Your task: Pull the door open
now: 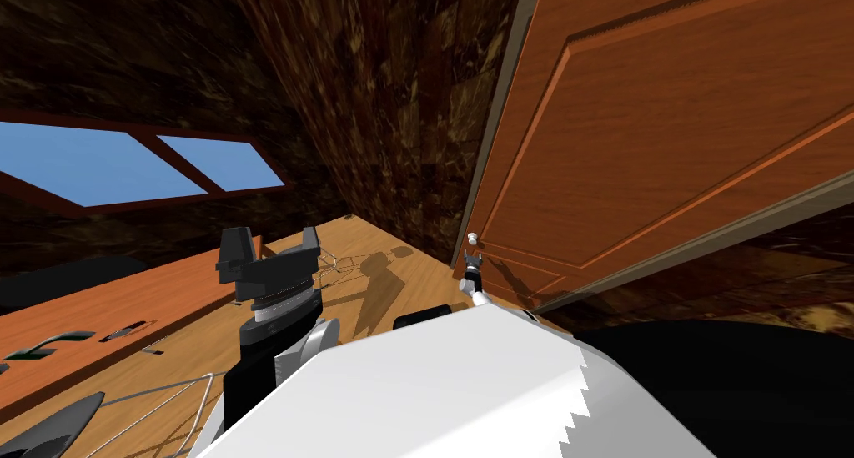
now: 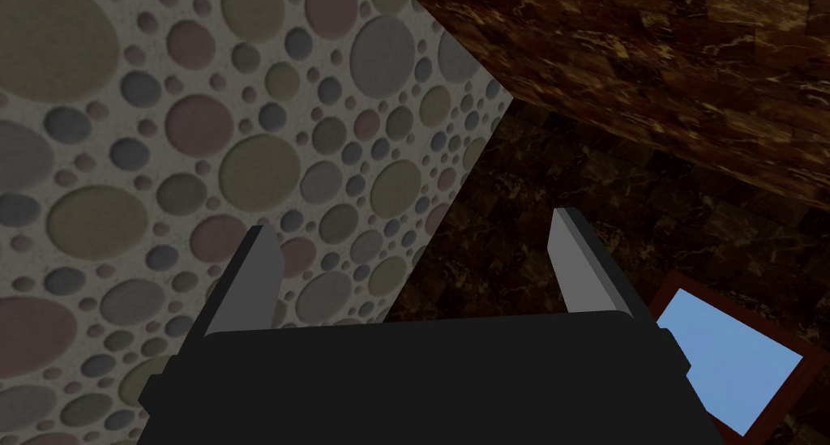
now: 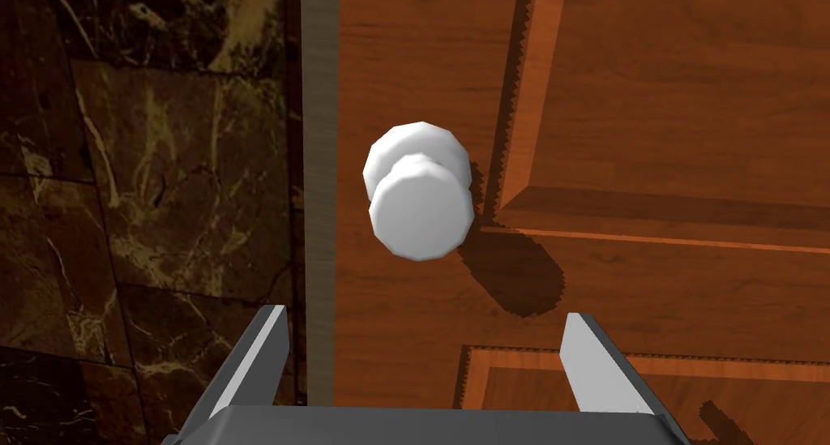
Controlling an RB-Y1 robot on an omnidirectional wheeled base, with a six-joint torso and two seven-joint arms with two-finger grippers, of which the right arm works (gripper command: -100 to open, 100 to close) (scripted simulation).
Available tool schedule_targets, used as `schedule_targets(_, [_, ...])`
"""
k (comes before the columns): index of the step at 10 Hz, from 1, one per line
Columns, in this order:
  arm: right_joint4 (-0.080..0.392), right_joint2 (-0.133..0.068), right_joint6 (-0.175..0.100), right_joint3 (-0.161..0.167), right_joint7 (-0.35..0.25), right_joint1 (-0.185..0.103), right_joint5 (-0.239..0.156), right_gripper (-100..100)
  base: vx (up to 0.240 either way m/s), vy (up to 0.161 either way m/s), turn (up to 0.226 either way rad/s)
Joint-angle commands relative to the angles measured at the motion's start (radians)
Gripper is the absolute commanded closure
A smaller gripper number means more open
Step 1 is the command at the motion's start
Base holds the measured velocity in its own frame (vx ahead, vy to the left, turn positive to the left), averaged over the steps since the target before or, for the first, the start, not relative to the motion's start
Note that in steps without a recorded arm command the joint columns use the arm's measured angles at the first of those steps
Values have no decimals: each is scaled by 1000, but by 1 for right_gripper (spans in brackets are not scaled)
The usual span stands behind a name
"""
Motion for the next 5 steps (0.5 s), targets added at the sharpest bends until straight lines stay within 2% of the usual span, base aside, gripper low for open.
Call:
schedule_targets(1, [-6,6,3,2,-31,-2,-10,-100,-52,-4,21])
schedule_targets(2, [-1,4,0,1,-18,-3,-6,-100,-24,-2,4])
schedule_targets(3, [3,-26,2,5,-58,14,-5,-100,101,-5,28])
schedule_targets(4, [5,-35,2,7,-69,19,-4,-100,160,-9,33])
schedule_targets(5, [7,-56,3,10,-94,31,-2,-100,177,3,27])
